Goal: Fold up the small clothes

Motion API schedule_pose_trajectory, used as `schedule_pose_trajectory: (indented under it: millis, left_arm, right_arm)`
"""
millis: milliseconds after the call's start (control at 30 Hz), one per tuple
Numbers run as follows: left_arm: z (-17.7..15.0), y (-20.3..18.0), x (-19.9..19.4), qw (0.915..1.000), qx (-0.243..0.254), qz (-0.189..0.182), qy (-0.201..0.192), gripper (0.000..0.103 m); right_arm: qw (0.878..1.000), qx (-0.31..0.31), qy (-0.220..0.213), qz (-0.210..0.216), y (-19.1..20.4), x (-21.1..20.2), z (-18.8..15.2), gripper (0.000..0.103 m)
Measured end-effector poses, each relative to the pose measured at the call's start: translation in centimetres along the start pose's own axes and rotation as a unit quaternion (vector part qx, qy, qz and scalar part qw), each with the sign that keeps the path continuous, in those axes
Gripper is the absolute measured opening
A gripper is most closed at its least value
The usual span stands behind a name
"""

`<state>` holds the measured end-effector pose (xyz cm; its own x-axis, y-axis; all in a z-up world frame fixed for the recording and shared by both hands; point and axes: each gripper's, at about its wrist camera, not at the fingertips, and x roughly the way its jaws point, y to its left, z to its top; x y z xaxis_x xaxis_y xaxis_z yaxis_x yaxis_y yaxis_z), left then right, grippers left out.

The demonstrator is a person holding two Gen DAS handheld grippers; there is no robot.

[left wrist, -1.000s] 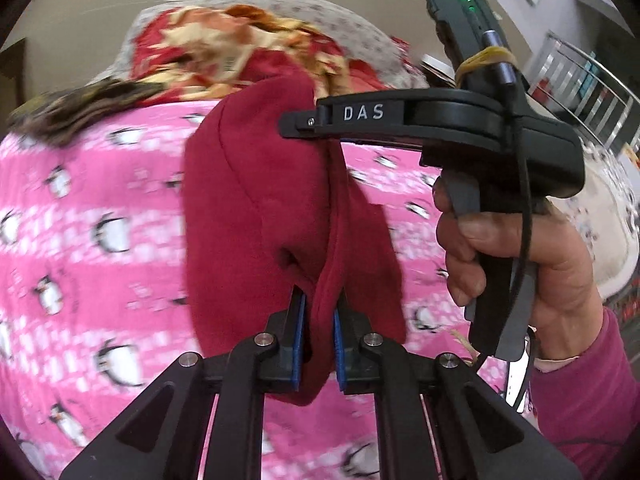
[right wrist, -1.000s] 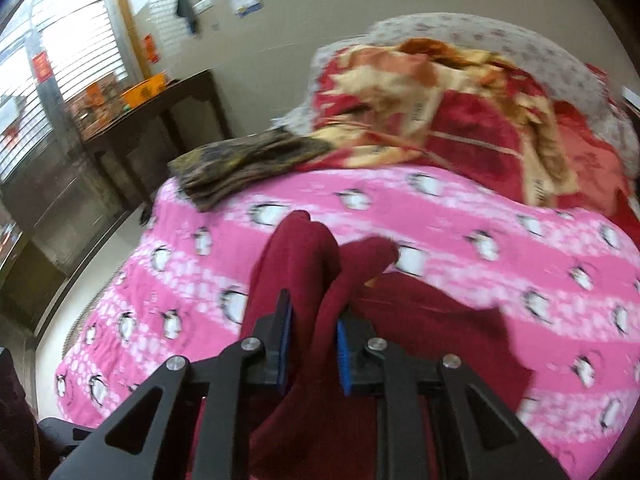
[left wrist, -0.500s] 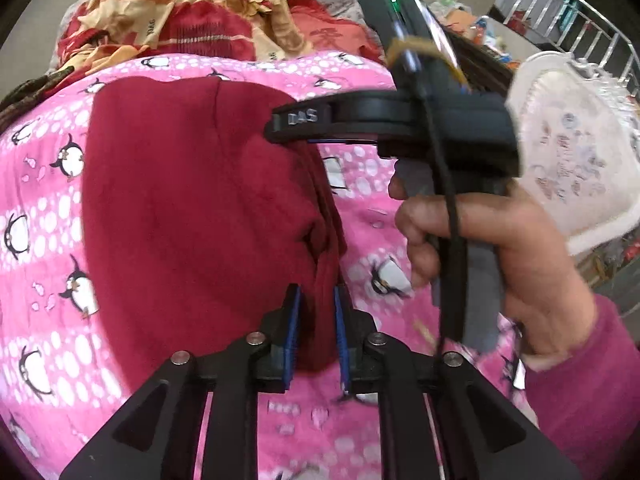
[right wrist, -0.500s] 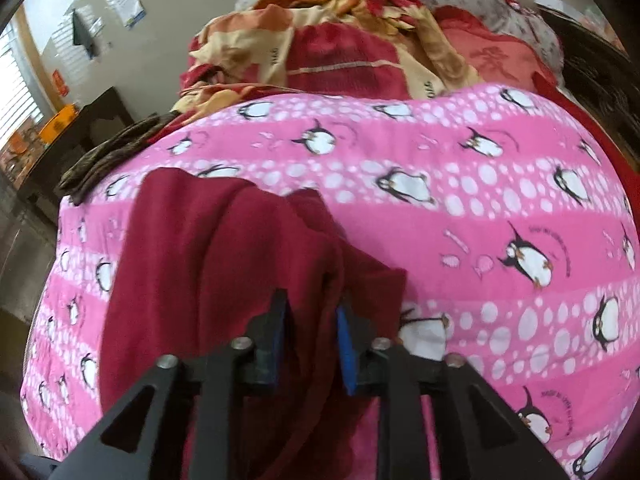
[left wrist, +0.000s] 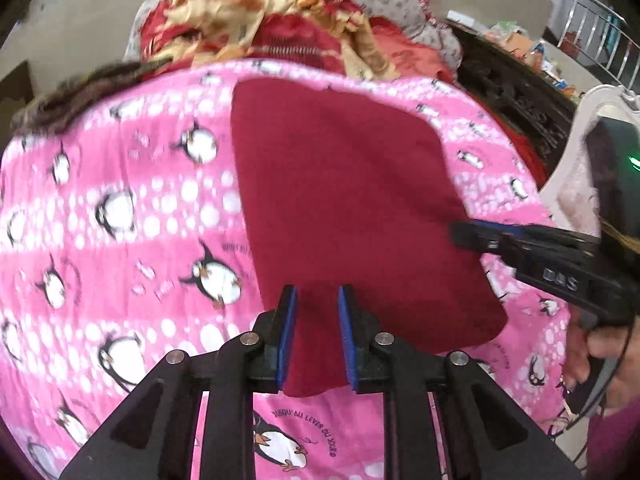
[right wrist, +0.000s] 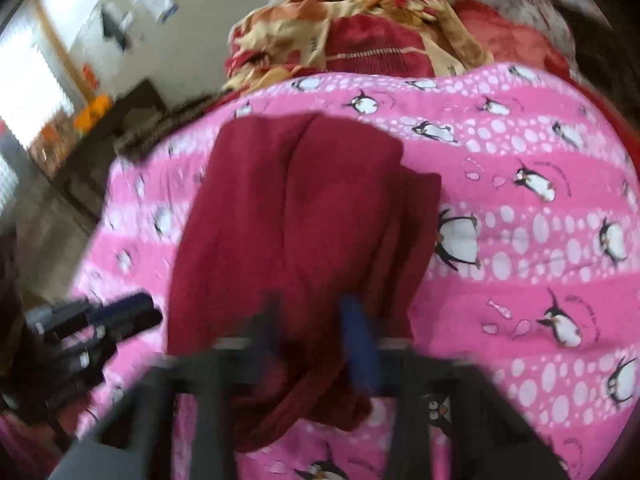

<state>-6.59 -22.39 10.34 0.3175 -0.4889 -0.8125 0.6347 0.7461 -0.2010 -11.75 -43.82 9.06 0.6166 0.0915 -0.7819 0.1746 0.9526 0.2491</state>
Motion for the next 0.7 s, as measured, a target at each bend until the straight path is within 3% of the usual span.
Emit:
schedule_pose_trajectory:
  millis: [200, 300, 367, 467, 533, 700]
  left_arm:
    - [-1.8, 0.0, 1.9, 0.9998, -0.001, 0.004, 0.019, 0.0]
    - [-1.5, -0.3, 1.4, 0.9998, 0.005, 0.015, 0.014, 0.001]
    - [-1.2, -0.1, 0.9, 0.9999, 0.0, 0.016, 0.007, 0.001]
    - [-0.4, 0.1, 0.4, 0.9997, -0.008, 0.021, -0.008, 0.002]
    - [0.2, 0.4, 0.5, 0.9994, -0.01, 0.029, -0.014, 0.004]
    - [1.2, 0.6, 1.2, 0.9989, -0.017, 0.038, -0.019, 0.006]
  right_arm:
    - [0.999, 0.016, 0.01, -0.038, -2.0, 0.5, -3.0, 0.016]
    - [0.999, 0.026, 0.007, -0.024, -2.4, 0.4, -3.3, 0.017]
    - [0.999, 0.044, -0.015, -0.017, -2.4, -1.4, -2.5, 0.03]
    - [0.996, 0.06, -0.061, -0.021, -2.1, -3.7, -1.2, 0.039]
    - [0.996, 0.044, -0.079, -0.027, -1.2, -4.2, -0.1, 0.042]
    - [0.997, 0.005, -0.069, -0.037, 0.7, -1.1, 2.9, 0.042]
